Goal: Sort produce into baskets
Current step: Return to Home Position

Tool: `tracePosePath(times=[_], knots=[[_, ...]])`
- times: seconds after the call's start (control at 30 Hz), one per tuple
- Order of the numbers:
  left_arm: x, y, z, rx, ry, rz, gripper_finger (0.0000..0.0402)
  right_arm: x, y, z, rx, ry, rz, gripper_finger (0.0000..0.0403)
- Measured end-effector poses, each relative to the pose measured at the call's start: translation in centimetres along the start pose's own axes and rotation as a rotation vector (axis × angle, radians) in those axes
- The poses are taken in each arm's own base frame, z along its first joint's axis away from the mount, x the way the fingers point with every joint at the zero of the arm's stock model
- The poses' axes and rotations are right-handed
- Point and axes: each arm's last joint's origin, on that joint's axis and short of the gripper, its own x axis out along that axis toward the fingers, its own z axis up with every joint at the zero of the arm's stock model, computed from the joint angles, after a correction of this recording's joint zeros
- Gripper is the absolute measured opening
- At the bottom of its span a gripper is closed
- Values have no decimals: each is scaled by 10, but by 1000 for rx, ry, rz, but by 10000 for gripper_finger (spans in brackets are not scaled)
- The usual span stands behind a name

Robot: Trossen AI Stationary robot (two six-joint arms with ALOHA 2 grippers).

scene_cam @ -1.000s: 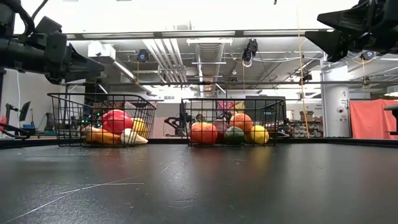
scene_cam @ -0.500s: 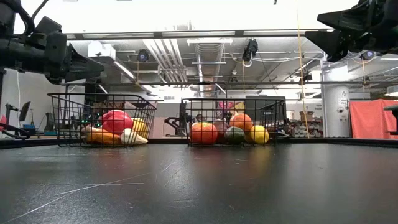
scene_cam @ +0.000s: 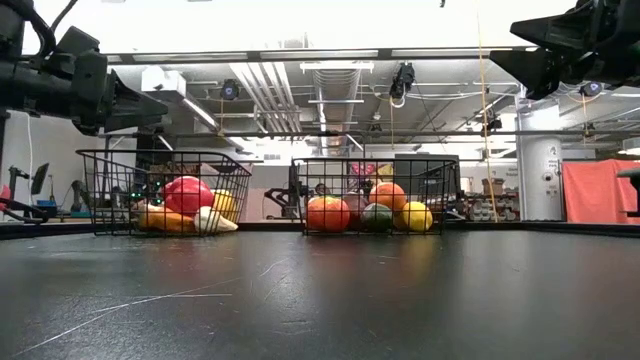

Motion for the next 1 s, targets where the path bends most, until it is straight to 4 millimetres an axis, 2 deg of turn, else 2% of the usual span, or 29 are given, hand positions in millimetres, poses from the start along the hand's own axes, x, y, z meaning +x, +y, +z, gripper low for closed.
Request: tracePosePath(times=[0.3,0.63,1.0], knots=[[0,0,0,0,0,0,233,0,0,0,0,0,0,313],[0,0,0,0,0,0,233,0,0,0,0,0,0,325],[0,0,0,0,0,0,233,0,0,0,0,0,0,314]])
